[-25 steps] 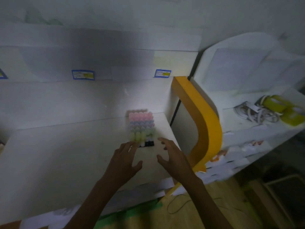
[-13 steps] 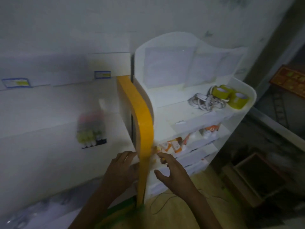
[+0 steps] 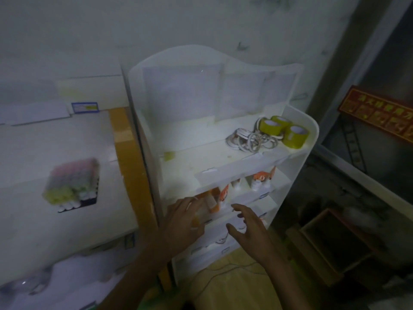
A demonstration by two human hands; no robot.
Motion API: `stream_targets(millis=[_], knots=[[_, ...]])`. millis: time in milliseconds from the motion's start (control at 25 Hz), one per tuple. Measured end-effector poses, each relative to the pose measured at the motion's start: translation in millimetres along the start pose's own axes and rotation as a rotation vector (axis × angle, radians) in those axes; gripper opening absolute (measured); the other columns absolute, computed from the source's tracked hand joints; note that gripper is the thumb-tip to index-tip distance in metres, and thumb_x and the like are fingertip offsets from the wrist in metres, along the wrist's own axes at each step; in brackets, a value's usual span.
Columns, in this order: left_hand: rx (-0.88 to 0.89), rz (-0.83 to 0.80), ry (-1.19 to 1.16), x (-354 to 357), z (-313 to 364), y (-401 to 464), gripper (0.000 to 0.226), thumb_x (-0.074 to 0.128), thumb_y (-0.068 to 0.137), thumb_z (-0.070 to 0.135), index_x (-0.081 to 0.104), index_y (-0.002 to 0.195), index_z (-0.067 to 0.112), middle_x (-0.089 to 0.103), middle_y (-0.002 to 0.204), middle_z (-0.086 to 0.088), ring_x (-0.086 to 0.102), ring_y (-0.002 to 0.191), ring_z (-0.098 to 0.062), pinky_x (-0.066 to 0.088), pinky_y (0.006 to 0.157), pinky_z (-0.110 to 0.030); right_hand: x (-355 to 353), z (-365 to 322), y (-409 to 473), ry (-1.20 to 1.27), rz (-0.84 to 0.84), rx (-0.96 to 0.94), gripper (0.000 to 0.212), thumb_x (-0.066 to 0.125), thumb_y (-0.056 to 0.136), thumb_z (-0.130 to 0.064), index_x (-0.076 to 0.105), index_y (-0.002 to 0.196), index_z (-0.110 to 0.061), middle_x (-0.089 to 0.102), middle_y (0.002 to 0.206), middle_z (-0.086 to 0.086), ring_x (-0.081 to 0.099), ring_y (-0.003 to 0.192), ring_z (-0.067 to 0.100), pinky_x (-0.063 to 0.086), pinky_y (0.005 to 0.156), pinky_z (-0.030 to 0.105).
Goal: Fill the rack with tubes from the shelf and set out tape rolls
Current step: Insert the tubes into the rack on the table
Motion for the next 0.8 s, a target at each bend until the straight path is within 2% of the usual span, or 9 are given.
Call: stream_targets(millis=[80,160,240,320,440,520,680,800], knots=[[-0.071,0.058,-0.035,-9,4,27,0.054,0.052,0.081,0.044,0.054,0.128,0.019,0.055,0.127,-0.001,0.051,0.117,-0.024,0.046,0.096,-0.045,1,12,27,0.007,-0.021,0.003,0.051,0.064,0.086,-0.047,0.04,0.13,-0.04,0.046,0.129,-0.02,0.048,0.111,-0.001,0.043,0.094,0.02],[-0.099,0.072,-0.044,-8,1,52,0.067,0.036,0.081,0.053,0.051,0.135,0.016,0.052,0.134,-0.003,0.047,0.123,-0.025,0.041,0.101,-0.044,4,20,59,0.015,-0.043,-0.012,0.05,0.064,0.086,-0.048,0.041,0.129,-0.039,0.047,0.127,-0.02,0.049,0.112,0.002,0.044,0.096,0.023],[-0.11,0.067,-0.067,1,-12,77,0.07,0.032,0.08,0.054,0.05,0.136,0.015,0.05,0.136,-0.006,0.046,0.124,-0.027,0.039,0.099,-0.043,9,27,94,-0.003,-0.068,-0.027,0.049,0.063,0.087,-0.046,0.046,0.13,-0.031,0.048,0.124,-0.018,0.051,0.113,0.005,0.044,0.097,0.024],[-0.157,0.057,-0.079,12,-30,104,0.07,0.039,0.079,0.054,0.048,0.138,0.016,0.049,0.136,-0.005,0.046,0.124,-0.027,0.04,0.097,-0.042,13,33,132,-0.038,-0.112,-0.024,0.05,0.062,0.088,-0.042,0.047,0.132,-0.025,0.051,0.125,-0.013,0.051,0.114,0.008,0.042,0.097,0.021],[-0.211,0.106,-0.04,14,-55,140,0.07,0.045,0.079,0.053,0.047,0.139,0.017,0.05,0.135,-0.004,0.046,0.122,-0.024,0.042,0.096,-0.04,24,33,186,-0.065,-0.147,-0.138,0.055,0.056,0.085,-0.049,0.049,0.132,-0.022,0.054,0.127,-0.006,0.051,0.113,0.009,0.045,0.098,0.03],[-0.27,0.129,-0.029,9,-75,159,0.066,0.054,0.081,0.048,0.045,0.139,0.018,0.05,0.135,-0.002,0.045,0.123,-0.022,0.04,0.097,-0.037,37,33,219,-0.073,-0.183,-0.16,0.057,0.054,0.084,-0.052,0.049,0.132,-0.022,0.053,0.125,-0.008,0.049,0.11,0.006,0.045,0.096,0.03],[-0.345,0.177,0.001,-2,-101,175,0.065,0.07,0.08,0.038,0.048,0.137,0.017,0.052,0.132,-0.004,0.047,0.121,-0.022,0.041,0.096,-0.036,60,22,267,-0.067,-0.246,-0.22,0.051,0.063,0.086,-0.038,0.048,0.133,-0.025,0.053,0.127,-0.008,0.049,0.109,0.005,0.044,0.093,0.027],[-0.427,0.222,0.048,-3,-117,185,0.062,0.066,0.078,0.04,0.053,0.132,0.014,0.057,0.126,-0.006,0.053,0.116,-0.026,0.046,0.091,-0.037,79,21,302,-0.064,-0.308,-0.262,0.048,0.062,0.089,-0.035,0.047,0.134,-0.025,0.052,0.128,-0.007,0.05,0.112,0.009,0.042,0.095,0.026]])
Point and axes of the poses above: each hand's wrist, its own y-axis towards the middle knuckle, its own x-axis out of the palm, z = x × y, the point moved 7 cm from there along y, towards the middle knuckle
